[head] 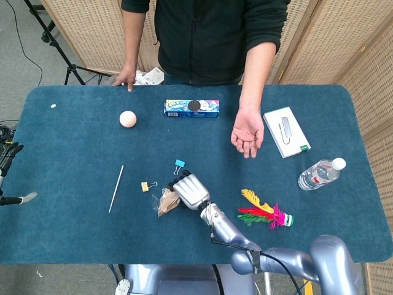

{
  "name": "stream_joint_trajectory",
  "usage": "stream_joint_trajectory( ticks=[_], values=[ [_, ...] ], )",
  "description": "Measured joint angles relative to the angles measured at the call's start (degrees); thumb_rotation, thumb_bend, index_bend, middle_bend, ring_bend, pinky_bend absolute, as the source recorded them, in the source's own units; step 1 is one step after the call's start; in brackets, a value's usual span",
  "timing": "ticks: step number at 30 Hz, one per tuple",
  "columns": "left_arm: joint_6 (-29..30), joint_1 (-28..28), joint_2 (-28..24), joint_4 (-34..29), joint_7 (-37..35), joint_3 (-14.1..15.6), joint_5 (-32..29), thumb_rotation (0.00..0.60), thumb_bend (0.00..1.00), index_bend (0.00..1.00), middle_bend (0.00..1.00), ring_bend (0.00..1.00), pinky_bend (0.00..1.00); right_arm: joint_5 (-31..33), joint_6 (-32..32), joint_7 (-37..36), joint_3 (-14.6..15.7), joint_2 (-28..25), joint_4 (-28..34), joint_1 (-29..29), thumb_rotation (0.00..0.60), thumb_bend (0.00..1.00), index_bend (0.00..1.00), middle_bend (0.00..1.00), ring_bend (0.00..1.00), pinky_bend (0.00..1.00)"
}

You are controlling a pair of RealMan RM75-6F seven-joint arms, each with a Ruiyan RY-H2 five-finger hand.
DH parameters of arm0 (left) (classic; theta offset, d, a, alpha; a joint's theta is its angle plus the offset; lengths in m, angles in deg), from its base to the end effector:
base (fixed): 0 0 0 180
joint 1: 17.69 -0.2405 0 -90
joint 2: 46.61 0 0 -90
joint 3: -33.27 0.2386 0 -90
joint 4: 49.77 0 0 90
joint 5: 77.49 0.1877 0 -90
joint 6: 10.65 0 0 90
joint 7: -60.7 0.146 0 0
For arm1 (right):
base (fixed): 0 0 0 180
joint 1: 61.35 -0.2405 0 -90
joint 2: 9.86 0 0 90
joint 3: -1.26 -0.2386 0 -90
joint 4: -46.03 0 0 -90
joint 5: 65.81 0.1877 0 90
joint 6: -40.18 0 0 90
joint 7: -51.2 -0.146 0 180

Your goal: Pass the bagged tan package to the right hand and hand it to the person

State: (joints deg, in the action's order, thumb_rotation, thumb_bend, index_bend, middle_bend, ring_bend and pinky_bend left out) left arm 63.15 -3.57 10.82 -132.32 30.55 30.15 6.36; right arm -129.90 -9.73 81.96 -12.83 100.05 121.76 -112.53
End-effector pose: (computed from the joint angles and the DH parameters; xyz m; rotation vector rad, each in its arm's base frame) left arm -0.3075 0.2335 0.2103 -1.3734 -1.1480 -1.0509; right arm -0.0352 -0.3005 -0.0955 2.1158 -0.8466 1.0130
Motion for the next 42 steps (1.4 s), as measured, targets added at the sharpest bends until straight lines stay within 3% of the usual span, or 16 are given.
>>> stream_joint_trajectory(
  ticks=[10,18,23,31,33,35,37,42],
  values=[
    [2.4,-1.1,-1.0,-0.9,-0.4,-0.3,0.4,0.600,0.00,0.00,0.00,0.00,0.00,-9.4,-9.9,-3.9,0.7,-10.3,14.1,3.9,0.600,0.65,0.55,0.59,0.46,0.25],
    [4.3,-2.2,-3.0,-2.3,-1.2,-0.7,0.5,0.600,0.00,0.00,0.00,0.00,0.00,-13.2,-16.4,-5.9,-2.3,-22.6,22.9,7.5,0.600,0.65,0.55,0.60,0.46,0.27],
    [3.1,-2.1,-3.5,-3.3,-0.3,-0.4,0.5,0.600,0.00,0.00,0.00,0.00,0.00,-12.0,-18.5,-7.4,-6.0,-28.4,23.3,9.0,0.600,0.66,0.55,0.60,0.47,0.27],
    [2.1,-1.8,-3.7,-4.1,0.5,-0.6,-0.1,0.600,0.00,0.00,0.00,0.00,0.00,-9.8,-18.8,-9.0,-6.3,-29.4,15.7,9.8,0.600,0.67,0.55,0.59,0.47,0.27],
    [2.1,-1.8,-3.7,-4.1,0.6,-0.6,-0.1,0.600,0.00,0.00,0.00,0.00,0.00,-9.4,-18.7,-9.4,-6.0,-29.1,13.5,9.9,0.600,0.58,0.47,0.48,0.41,0.27],
    [2.1,-1.8,-3.7,-4.1,0.8,-0.7,-0.2,0.600,0.00,0.00,0.00,0.00,0.00,-8.6,-18.3,-9.1,-5.4,-28.8,11.3,10.1,0.600,0.36,0.17,0.18,0.17,0.23],
    [1.9,-1.8,-3.7,-4.1,0.8,-0.7,-0.3,0.600,0.00,0.00,0.00,0.00,0.00,-6.8,-17.5,-8.2,-5.1,-29.0,10.5,10.2,0.600,0.26,0.01,0.02,0.02,0.16],
    [1.8,-1.8,-3.7,-4.2,0.7,-0.7,-0.2,0.600,0.00,0.00,0.00,0.00,0.00,-0.6,-16.8,-3.4,-5.3,-30.3,12.0,10.6,0.600,0.26,0.00,0.00,0.00,0.11]
  ],
)
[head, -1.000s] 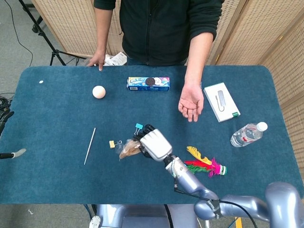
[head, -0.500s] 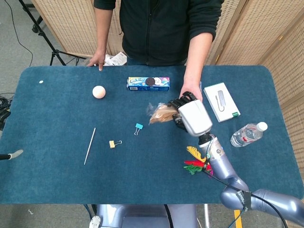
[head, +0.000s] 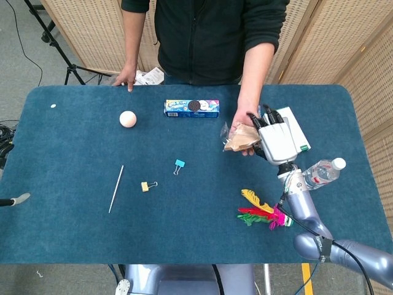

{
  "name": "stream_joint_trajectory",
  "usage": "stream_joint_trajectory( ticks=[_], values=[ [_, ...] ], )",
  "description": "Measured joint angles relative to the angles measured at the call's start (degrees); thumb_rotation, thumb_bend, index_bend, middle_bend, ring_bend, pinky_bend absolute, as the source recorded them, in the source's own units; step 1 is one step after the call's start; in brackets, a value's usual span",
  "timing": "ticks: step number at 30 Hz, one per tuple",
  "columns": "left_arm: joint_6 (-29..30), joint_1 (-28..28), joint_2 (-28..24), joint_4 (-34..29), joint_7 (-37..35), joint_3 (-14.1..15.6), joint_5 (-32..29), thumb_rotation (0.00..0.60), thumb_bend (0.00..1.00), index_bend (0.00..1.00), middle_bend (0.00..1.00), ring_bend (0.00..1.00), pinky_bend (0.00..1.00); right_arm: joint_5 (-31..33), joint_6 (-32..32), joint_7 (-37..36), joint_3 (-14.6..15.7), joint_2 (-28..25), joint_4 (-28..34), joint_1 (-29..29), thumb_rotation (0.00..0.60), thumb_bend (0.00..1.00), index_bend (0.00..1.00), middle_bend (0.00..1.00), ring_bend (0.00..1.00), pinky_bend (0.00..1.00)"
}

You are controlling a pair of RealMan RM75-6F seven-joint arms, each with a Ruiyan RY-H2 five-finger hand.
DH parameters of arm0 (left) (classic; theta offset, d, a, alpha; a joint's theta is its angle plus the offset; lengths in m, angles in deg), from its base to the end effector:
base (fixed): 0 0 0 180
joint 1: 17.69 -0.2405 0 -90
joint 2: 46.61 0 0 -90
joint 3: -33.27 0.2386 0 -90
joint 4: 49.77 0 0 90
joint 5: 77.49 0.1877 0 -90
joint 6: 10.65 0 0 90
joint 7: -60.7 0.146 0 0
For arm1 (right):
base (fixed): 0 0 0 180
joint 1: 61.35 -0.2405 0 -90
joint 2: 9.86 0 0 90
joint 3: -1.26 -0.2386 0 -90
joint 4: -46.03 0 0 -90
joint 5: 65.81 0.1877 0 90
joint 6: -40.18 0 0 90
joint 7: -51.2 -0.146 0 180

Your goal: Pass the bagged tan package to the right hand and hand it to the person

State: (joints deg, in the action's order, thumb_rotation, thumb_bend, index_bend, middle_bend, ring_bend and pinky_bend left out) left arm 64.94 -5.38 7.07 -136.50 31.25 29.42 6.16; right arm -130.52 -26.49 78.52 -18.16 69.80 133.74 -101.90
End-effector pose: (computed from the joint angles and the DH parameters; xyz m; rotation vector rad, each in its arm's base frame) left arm -0.3003 0.2244 0.2272 -1.3463 -1.1274 -1.0630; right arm -0.1274 -0.3658 0.1095 1.5560 -0.6208 1.0170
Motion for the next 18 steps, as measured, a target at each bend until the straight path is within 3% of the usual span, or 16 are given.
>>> stream_joint_trajectory(
  ticks=[9,18],
  values=[
    [-0.1,-0.1,-0.1,-0.1,-0.2,0.1,0.2,0.600,0.00,0.00,0.00,0.00,0.00,1.8,-3.0,2.4,0.3,-5.7,3.6,3.1,0.600,0.26,0.00,0.00,0.00,0.10],
    [0.1,-0.3,0.0,-0.4,0.4,0.1,0.3,0.600,0.00,0.00,0.00,0.00,0.00,-1.7,-7.7,-2.2,2.5,-15.4,12.2,10.3,0.600,0.26,0.00,0.00,0.00,0.08]
  ],
)
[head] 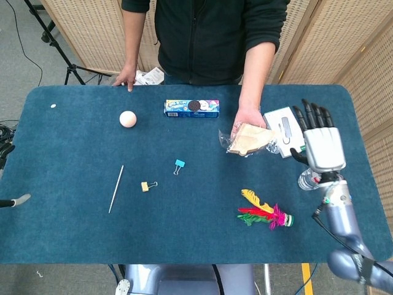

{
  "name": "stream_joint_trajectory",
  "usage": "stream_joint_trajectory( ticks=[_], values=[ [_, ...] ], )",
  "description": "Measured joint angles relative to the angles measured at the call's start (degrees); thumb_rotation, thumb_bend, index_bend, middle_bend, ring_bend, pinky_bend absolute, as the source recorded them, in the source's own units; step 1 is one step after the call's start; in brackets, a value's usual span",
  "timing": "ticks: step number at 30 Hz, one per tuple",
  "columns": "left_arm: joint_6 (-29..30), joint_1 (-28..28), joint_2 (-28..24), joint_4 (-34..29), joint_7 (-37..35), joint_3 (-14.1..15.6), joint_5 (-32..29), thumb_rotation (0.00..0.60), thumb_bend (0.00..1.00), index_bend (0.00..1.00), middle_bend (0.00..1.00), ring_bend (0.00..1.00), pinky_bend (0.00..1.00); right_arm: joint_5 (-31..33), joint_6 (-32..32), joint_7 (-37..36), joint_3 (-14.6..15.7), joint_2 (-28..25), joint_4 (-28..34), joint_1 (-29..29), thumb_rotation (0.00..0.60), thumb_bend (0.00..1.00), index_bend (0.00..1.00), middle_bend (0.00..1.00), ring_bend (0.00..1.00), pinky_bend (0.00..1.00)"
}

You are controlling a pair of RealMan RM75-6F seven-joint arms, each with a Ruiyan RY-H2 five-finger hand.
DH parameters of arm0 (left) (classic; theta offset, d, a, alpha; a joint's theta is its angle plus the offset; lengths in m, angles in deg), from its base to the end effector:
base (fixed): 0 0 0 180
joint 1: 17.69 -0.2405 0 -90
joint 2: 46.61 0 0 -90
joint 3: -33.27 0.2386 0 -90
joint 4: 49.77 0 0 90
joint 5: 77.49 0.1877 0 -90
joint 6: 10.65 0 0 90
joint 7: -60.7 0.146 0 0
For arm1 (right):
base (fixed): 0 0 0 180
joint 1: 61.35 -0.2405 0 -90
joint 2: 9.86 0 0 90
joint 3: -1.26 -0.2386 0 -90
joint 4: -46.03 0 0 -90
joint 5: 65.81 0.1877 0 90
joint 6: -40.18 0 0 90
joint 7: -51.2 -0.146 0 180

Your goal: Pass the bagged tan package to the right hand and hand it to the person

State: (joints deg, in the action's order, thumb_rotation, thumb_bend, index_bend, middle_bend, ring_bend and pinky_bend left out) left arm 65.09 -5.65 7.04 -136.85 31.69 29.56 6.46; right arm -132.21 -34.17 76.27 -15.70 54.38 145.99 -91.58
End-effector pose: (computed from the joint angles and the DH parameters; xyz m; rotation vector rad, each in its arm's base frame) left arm -0.2999 0.2223 0.2259 -1.3514 -1.1275 -1.0586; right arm -0.1716 -0.3214 0.1840 1.4353 -0.5964 0.9434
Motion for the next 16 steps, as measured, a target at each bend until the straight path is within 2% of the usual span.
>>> stream_joint_trajectory(
  ticks=[3,5,7,12,16],
  values=[
    [0.2,-0.2,0.1,-0.2,0.4,0.1,0.1,0.600,0.00,0.00,0.00,0.00,0.00,-2.9,-2.2,-2.5,1.7,-3.4,2.7,3.1,0.600,0.21,0.00,0.00,0.00,0.08],
    [0.4,-0.3,0.1,-0.3,0.9,0.1,0.1,0.600,0.00,0.00,0.00,0.00,0.00,-5.3,-3.6,-4.5,3.0,-4.6,3.6,5.0,0.600,0.08,0.00,0.00,0.00,0.08],
    [0.5,-0.3,0.2,-0.4,1.4,0.1,0.1,0.600,0.00,0.00,0.00,0.00,0.00,-7.6,-4.7,-6.2,4.4,-5.2,3.8,6.5,0.600,0.01,0.00,0.00,0.00,0.08],
    [1.2,-0.6,0.9,-0.6,3.8,0.2,0.0,0.600,0.00,0.00,0.00,0.00,0.00,-13.0,-8.3,-10.8,8.7,-4.1,1.7,10.8,0.600,0.00,0.00,0.00,0.00,0.06],
    [2.2,-1.0,2.4,-0.4,6.8,0.1,0.0,0.600,0.00,0.00,0.00,0.00,0.00,-16.1,-12.4,-12.8,10.6,0.3,-3.5,13.4,0.600,0.00,0.00,0.00,0.00,0.05]
  ],
)
